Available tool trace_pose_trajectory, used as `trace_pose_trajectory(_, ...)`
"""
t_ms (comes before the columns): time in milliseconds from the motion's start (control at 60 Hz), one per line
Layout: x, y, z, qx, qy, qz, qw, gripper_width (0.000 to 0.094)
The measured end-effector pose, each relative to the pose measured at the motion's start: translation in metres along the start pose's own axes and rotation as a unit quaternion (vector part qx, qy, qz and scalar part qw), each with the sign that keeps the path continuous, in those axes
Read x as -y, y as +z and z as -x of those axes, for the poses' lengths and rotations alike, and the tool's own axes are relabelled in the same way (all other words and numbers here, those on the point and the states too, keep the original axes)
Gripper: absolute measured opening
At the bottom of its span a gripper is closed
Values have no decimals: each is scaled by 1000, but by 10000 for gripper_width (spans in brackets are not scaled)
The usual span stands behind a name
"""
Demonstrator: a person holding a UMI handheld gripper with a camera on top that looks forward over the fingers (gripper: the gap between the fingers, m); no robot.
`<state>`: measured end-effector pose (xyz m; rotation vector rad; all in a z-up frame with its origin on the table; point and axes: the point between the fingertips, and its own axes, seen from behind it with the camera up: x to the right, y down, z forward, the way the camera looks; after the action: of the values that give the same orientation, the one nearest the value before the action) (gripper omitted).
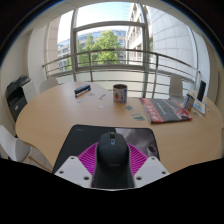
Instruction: Arrange mouse
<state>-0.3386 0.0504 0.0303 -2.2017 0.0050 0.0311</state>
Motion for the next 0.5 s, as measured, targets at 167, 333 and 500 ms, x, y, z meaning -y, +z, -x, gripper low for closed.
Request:
trace_pose_trajectory(167,-41,13,12,1,12,42,999,549)
trace_pose_trajectory(333,-16,-33,15,-13,-10,19,1000,835)
trace_pose_trajectory(500,13,-119,18,-25,-15,-2,1000,842)
